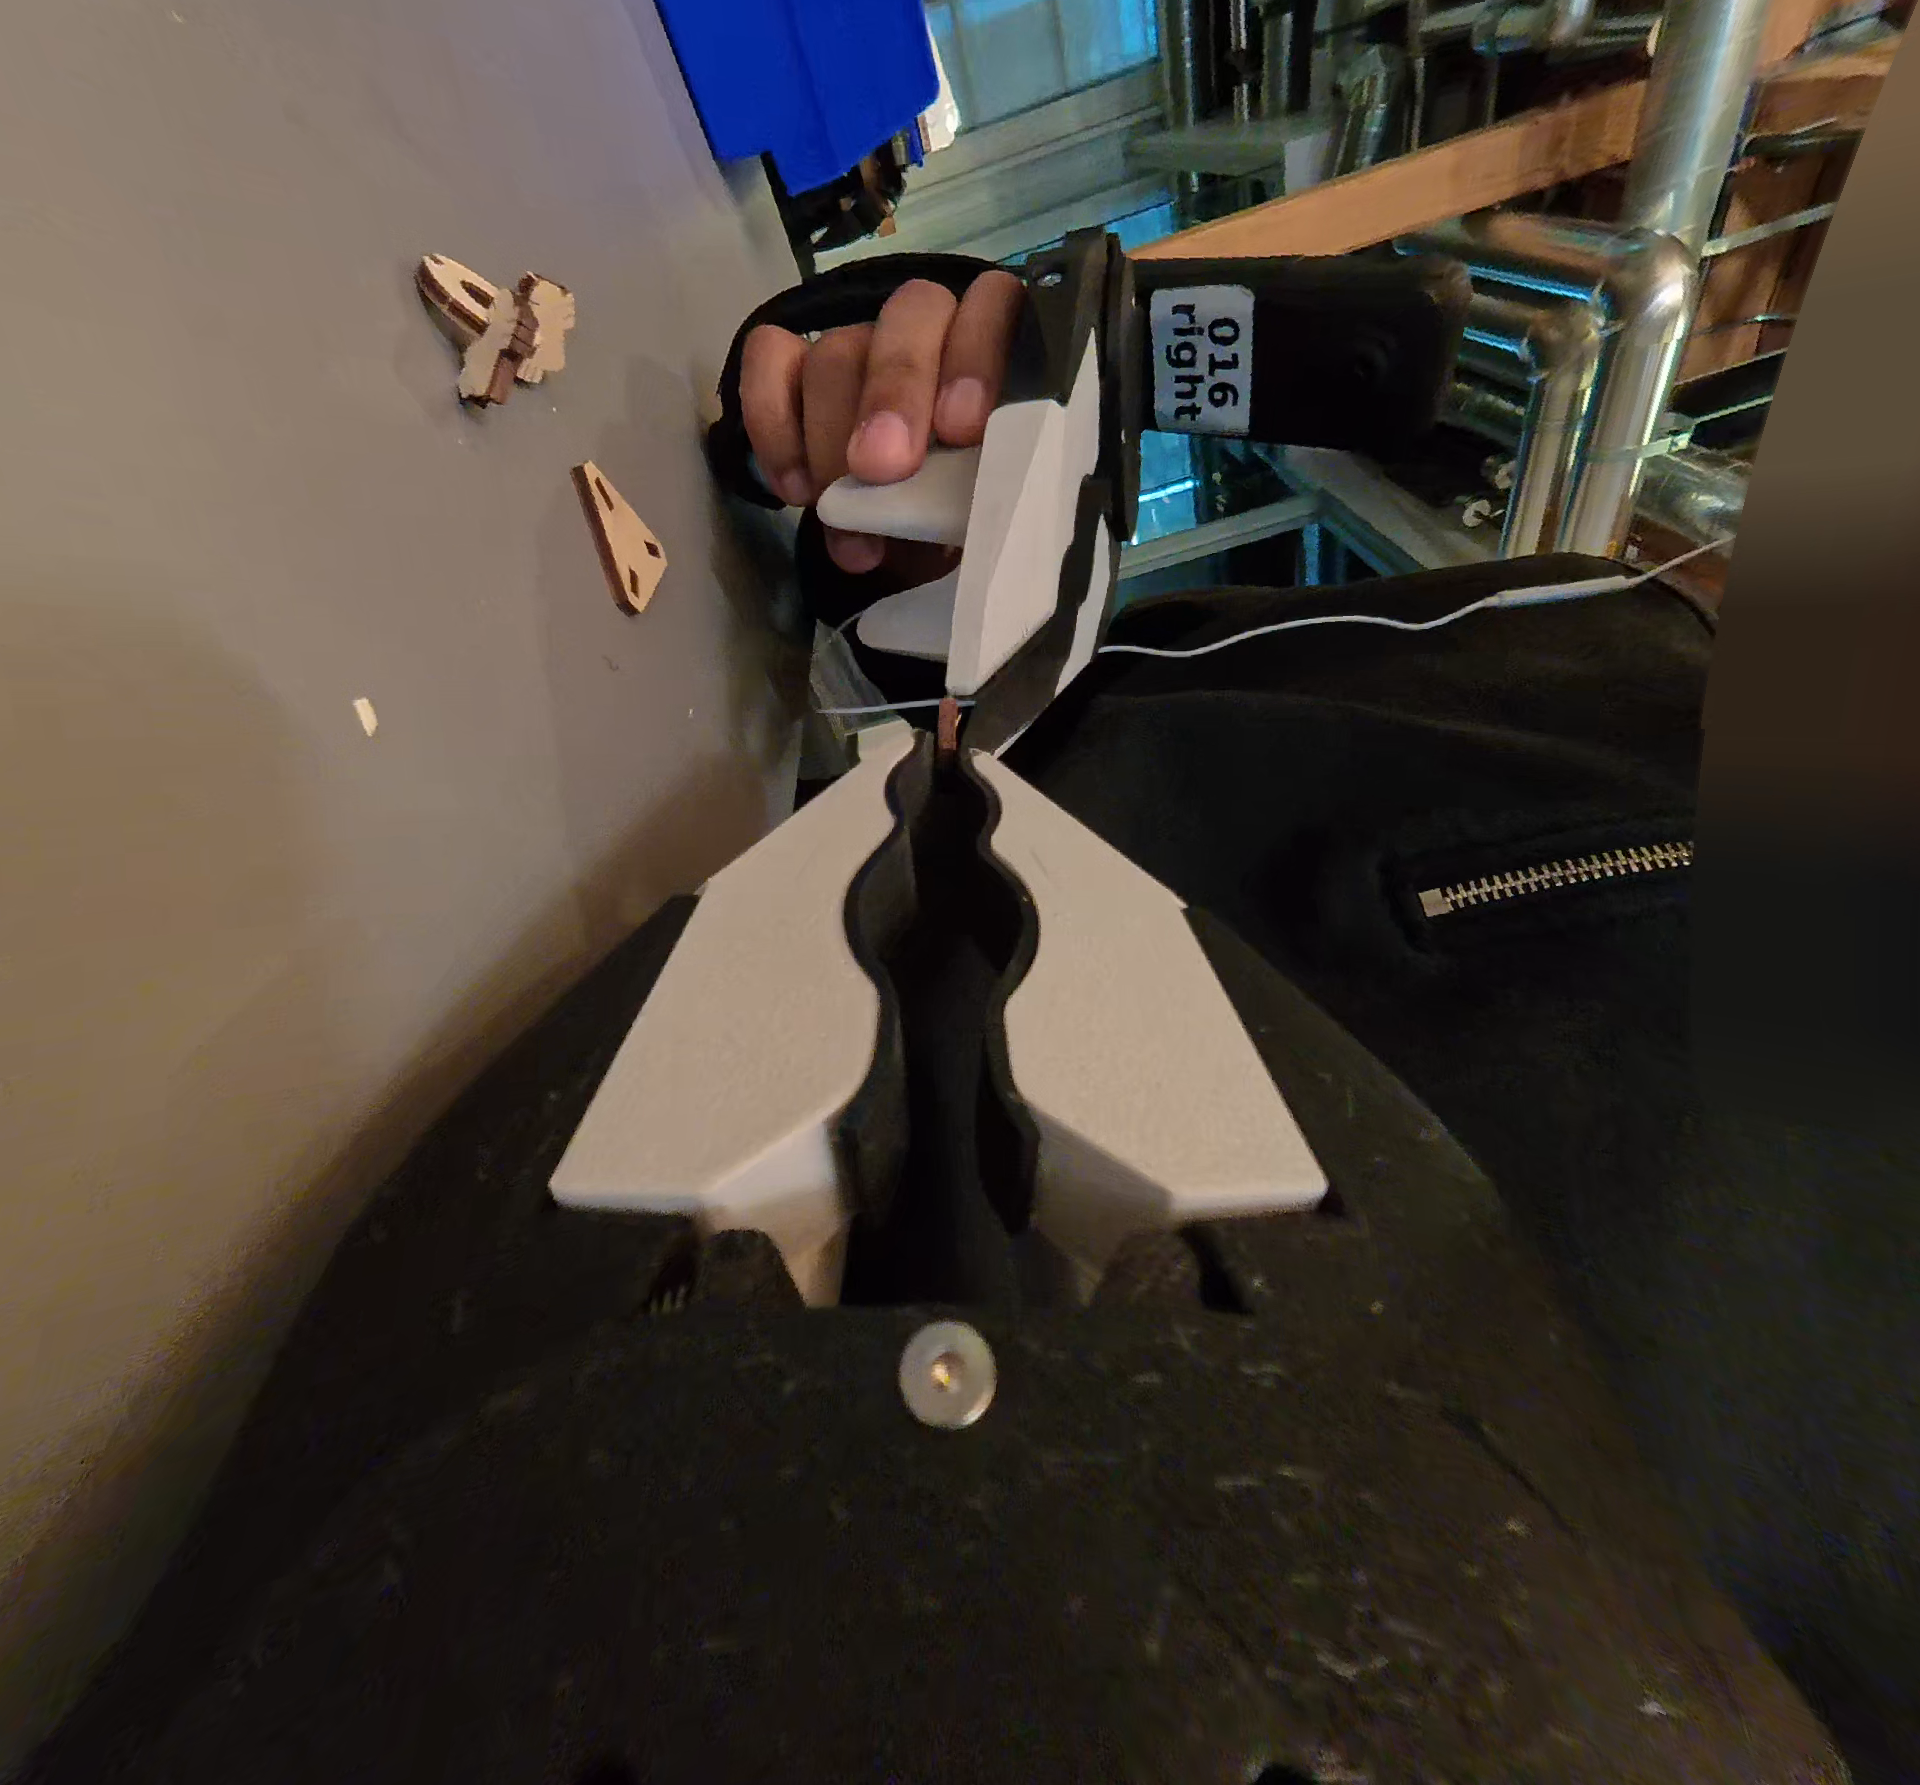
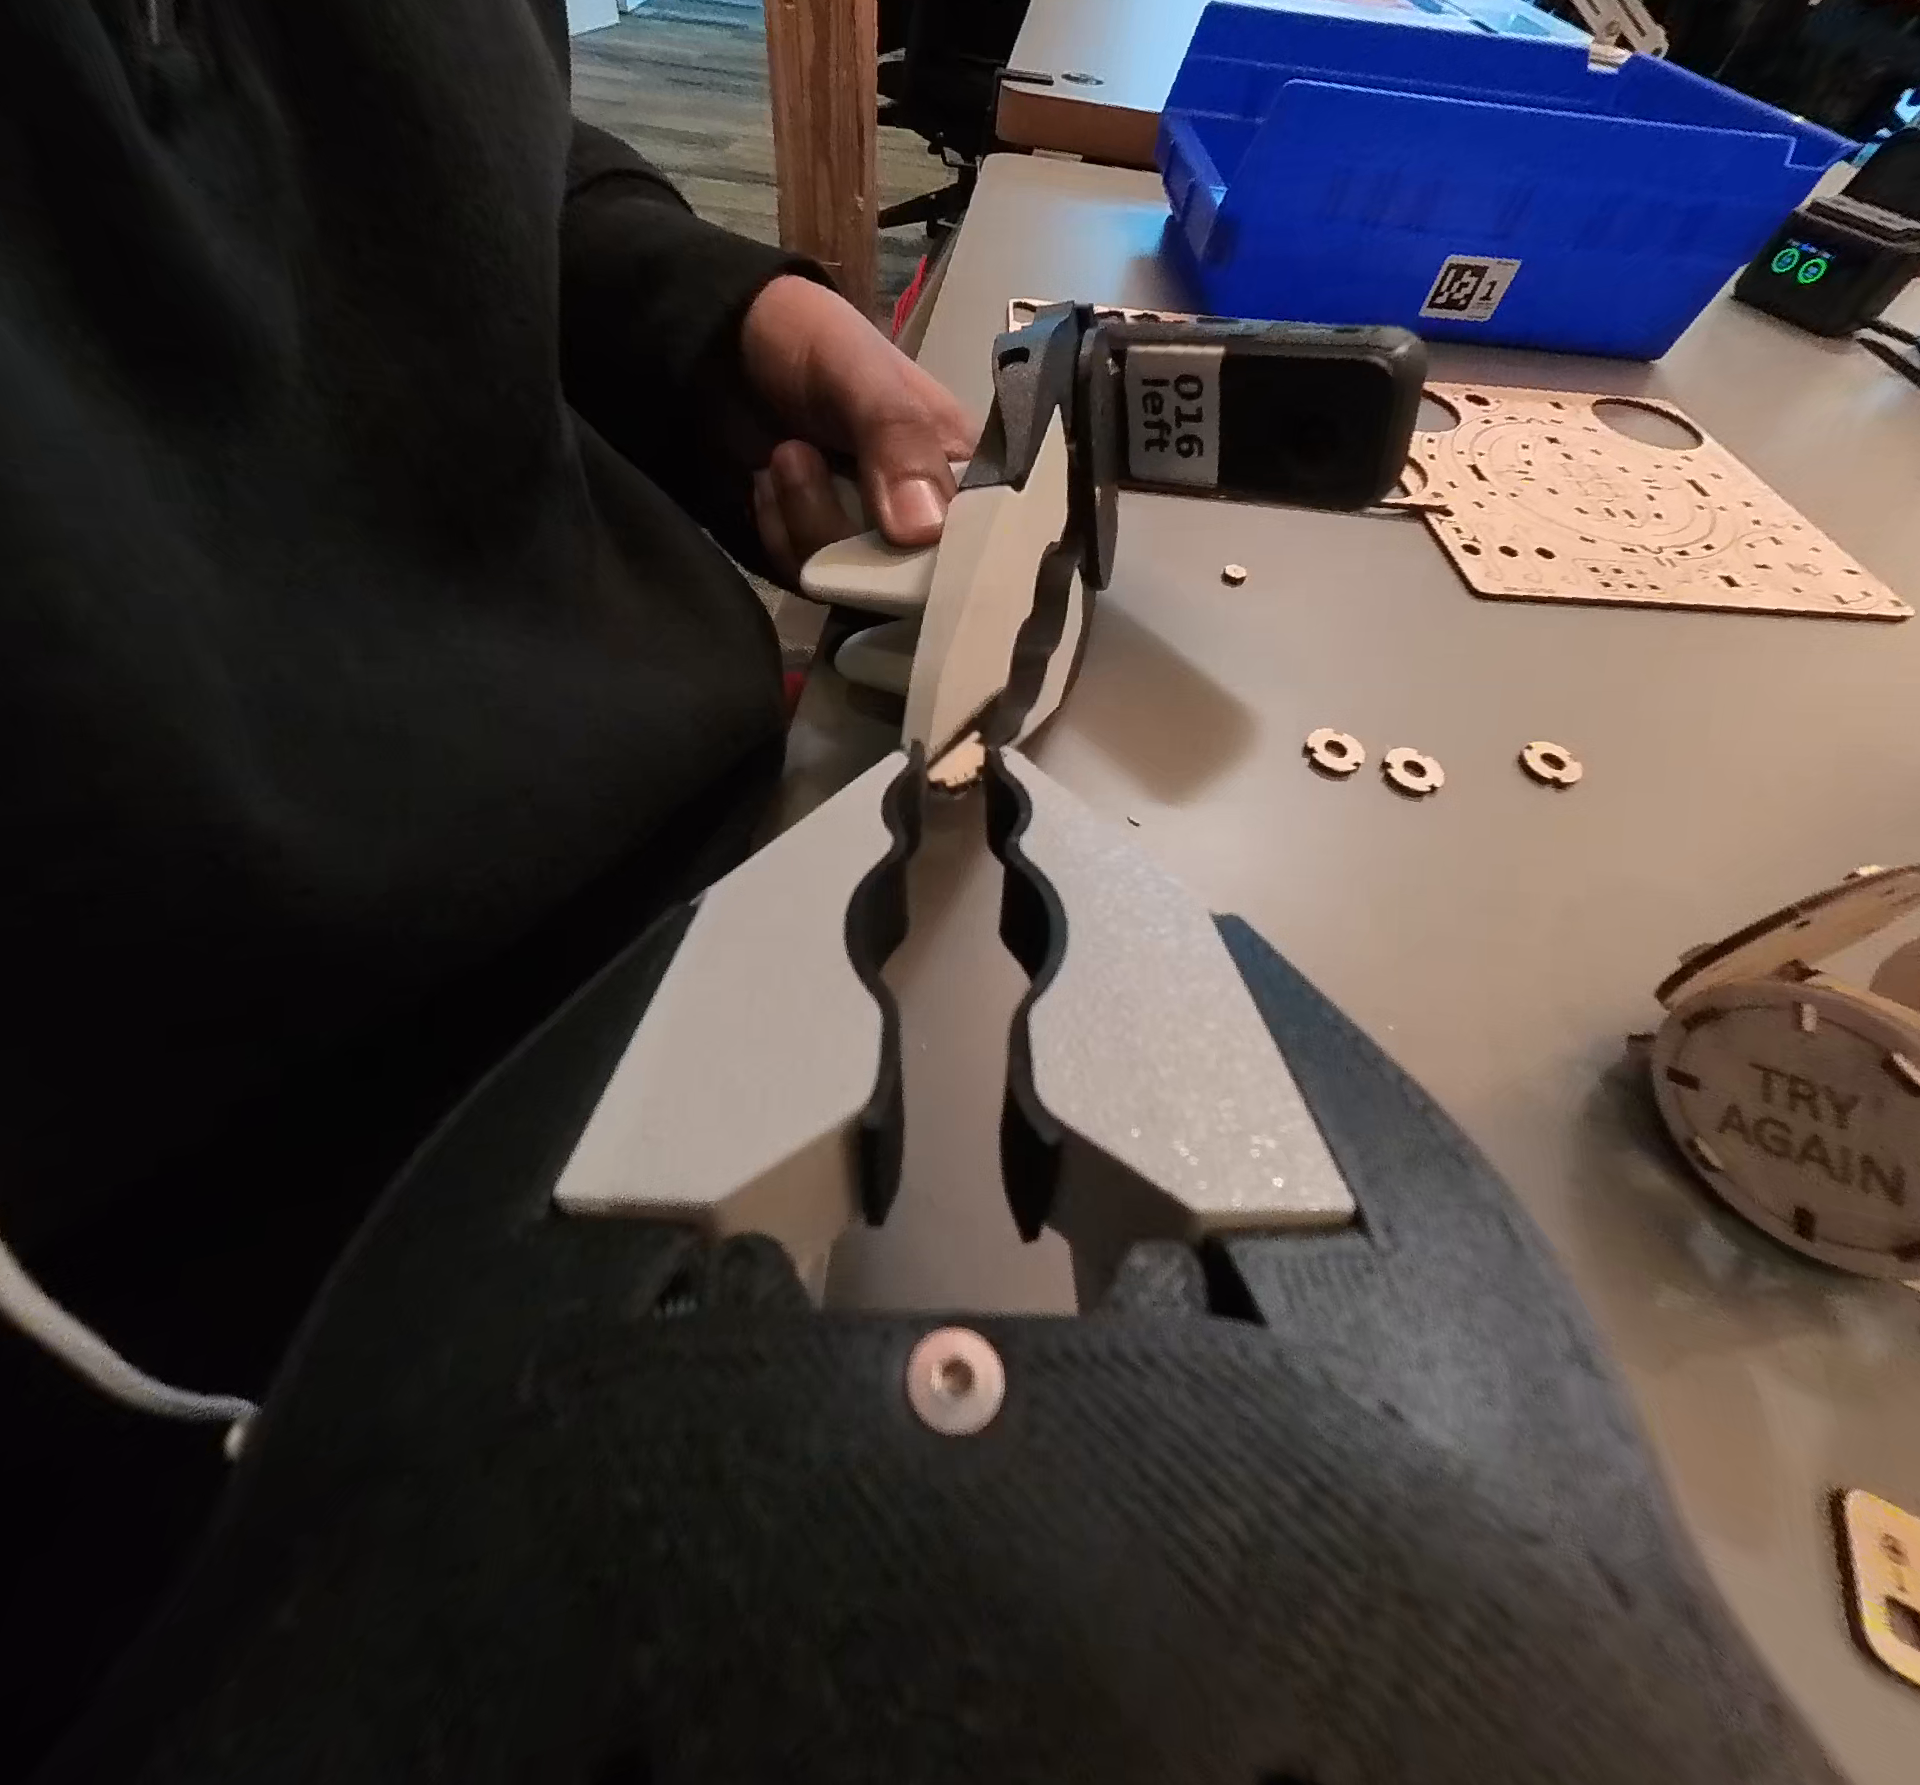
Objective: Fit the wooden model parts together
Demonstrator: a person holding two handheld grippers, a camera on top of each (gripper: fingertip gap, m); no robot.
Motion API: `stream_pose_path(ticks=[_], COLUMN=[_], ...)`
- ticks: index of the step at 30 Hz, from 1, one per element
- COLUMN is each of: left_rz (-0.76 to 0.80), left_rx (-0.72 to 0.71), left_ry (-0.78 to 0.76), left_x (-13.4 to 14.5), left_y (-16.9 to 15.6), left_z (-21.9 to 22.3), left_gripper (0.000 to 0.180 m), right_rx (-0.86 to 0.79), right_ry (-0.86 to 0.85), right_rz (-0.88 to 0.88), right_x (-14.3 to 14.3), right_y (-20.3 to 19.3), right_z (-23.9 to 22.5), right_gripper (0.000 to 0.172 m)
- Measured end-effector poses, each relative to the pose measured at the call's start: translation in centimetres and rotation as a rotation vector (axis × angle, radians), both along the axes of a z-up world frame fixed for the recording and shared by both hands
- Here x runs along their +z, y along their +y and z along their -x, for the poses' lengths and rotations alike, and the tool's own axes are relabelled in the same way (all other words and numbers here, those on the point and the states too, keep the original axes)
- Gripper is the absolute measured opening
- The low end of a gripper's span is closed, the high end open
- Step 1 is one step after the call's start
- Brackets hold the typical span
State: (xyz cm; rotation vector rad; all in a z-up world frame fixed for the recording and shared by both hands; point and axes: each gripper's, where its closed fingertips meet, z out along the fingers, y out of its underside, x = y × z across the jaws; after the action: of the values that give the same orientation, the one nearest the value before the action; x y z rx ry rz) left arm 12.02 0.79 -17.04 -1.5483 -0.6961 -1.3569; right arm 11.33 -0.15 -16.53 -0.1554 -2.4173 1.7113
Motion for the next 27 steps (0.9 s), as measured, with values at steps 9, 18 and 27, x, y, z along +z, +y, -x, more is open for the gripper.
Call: stream_pose_path(ticks=[9, 18, 27], left_rz=[-0.024, -0.037, -0.214], left_rx=[-0.015, -0.006, 0.167], left_ry=[-0.007, 0.044, 0.187], left_x=[0.4, 0.5, 3.2], left_y=[-0.1, -0.2, -1.1], left_z=[-0.1, -0.3, 1.1], left_gripper=[0.000, 0.001, 0.031], right_rx=[-0.008, -0.039, -0.189], right_ry=[0.016, -0.008, -0.293], right_rz=[0.004, -0.012, 0.263], right_x=[0.1, -0.2, 2.4], right_y=[0.0, 0.1, 2.2], right_z=[0.0, -0.3, 1.5], right_gripper=[0.011, 0.007, 0.006])
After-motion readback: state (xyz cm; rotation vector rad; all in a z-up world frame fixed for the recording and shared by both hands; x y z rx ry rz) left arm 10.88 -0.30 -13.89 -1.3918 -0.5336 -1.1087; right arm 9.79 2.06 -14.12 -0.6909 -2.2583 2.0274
